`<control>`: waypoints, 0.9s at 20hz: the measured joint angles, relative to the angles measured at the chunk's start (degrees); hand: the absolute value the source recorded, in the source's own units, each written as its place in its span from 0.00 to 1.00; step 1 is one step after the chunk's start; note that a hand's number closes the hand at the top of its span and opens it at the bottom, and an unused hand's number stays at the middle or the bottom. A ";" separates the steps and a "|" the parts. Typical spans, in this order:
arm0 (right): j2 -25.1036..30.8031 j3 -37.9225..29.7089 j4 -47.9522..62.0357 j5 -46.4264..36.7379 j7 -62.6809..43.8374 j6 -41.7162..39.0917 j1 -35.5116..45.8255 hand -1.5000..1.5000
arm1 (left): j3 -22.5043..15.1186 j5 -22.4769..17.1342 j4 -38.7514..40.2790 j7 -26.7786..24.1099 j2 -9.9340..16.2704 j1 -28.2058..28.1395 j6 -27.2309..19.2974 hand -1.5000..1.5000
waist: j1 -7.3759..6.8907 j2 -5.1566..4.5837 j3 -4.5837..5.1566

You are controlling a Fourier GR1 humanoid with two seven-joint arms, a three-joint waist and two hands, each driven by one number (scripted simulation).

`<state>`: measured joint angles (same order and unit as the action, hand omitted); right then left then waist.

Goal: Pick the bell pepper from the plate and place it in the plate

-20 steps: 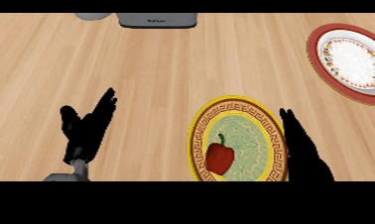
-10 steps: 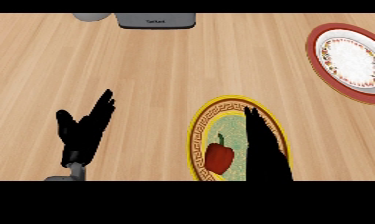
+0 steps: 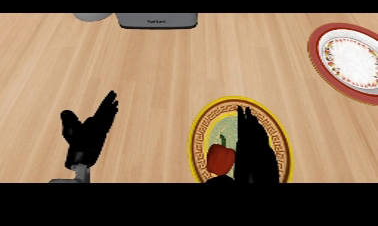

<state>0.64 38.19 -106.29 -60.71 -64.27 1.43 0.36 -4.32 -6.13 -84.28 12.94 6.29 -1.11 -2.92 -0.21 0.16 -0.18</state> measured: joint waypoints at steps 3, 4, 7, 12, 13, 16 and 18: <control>-0.03 0.85 1.28 -1.33 -0.28 0.45 -0.59 0.00 | -0.38 0.90 0.26 -0.46 -0.57 -0.07 -0.56 0.50 | 0.09 0.02 -0.01; -0.04 0.69 1.13 -1.49 0.00 0.37 -1.27 0.00 | -0.40 1.25 1.14 -1.35 -0.92 0.10 -0.74 0.50 | 0.17 0.06 -0.06; -0.04 1.50 3.10 -1.41 -0.32 1.08 -0.88 0.00 | 0.15 0.64 1.10 -0.91 -0.74 0.35 -0.11 0.50 | 0.09 0.08 -0.08; -0.17 -0.32 7.72 0.78 1.48 2.48 -0.58 0.00 | 1.14 -0.26 0.83 -0.05 -0.06 0.30 1.12 0.50 | 0.04 0.00 -0.04; -0.17 -0.56 8.84 1.49 1.38 2.68 0.27 0.00 | 0.93 0.19 1.28 -0.28 -0.42 0.65 0.81 0.50 | 0.02 0.01 -0.07; -0.22 -0.71 11.54 3.82 1.46 2.13 2.35 1.00 | 0.39 0.91 -0.27 -0.02 -0.81 -0.17 0.33 0.50 | -0.12 0.04 -0.05; -0.23 -0.70 12.13 3.72 2.32 1.40 2.38 1.00 | 0.24 1.06 -1.18 0.28 -1.05 -1.12 0.18 0.50 | -0.05 0.06 0.02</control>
<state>0.40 37.49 -94.17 -56.99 -61.95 2.83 2.74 -4.08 -5.07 -85.47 13.22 5.24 -2.23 -2.74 -0.26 0.22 -0.16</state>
